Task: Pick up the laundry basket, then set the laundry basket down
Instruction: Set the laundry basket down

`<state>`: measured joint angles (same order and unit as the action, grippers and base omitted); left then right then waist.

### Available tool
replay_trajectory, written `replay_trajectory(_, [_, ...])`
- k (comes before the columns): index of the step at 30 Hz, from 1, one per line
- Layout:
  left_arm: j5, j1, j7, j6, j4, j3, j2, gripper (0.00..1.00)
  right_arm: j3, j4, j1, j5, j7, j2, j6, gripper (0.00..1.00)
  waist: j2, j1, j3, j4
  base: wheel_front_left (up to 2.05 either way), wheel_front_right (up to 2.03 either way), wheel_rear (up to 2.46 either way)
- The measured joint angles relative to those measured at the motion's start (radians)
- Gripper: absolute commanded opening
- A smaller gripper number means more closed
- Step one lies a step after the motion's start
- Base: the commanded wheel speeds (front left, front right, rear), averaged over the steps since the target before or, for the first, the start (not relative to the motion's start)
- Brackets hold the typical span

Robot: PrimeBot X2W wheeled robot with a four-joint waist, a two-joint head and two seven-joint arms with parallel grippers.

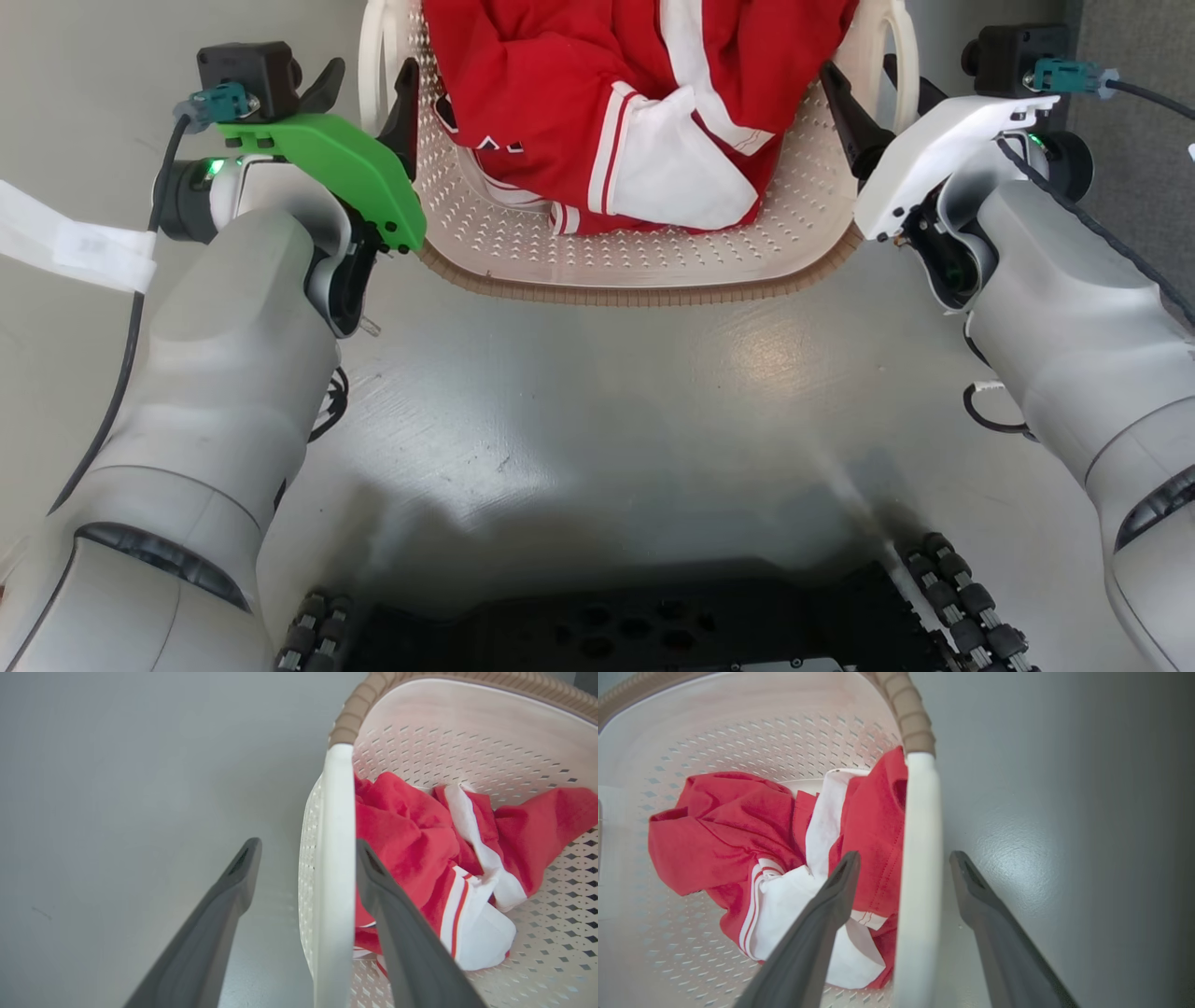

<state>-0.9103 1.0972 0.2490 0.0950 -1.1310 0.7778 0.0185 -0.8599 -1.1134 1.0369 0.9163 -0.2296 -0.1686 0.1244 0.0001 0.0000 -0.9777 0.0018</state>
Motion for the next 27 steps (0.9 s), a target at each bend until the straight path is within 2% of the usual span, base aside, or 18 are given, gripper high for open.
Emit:
replay_trajectory(19, [0.056,-0.098,0.0,0.002,-0.018,-0.002,0.001,1.0,-0.004,-0.027,-0.057,0.026,-0.011,0.011,0.0,1.0,0.0,0.0,0.139,-0.012,0.0,0.0,0.0])
replay_trajectory(27, [0.071,-0.128,0.0,0.006,0.037,-0.032,0.003,1.0,-0.004,-0.025,-0.087,0.027,-0.017,0.007,0.0,1.0,-0.0001,-0.0001,0.222,-0.017,0.0,0.0,0.0])
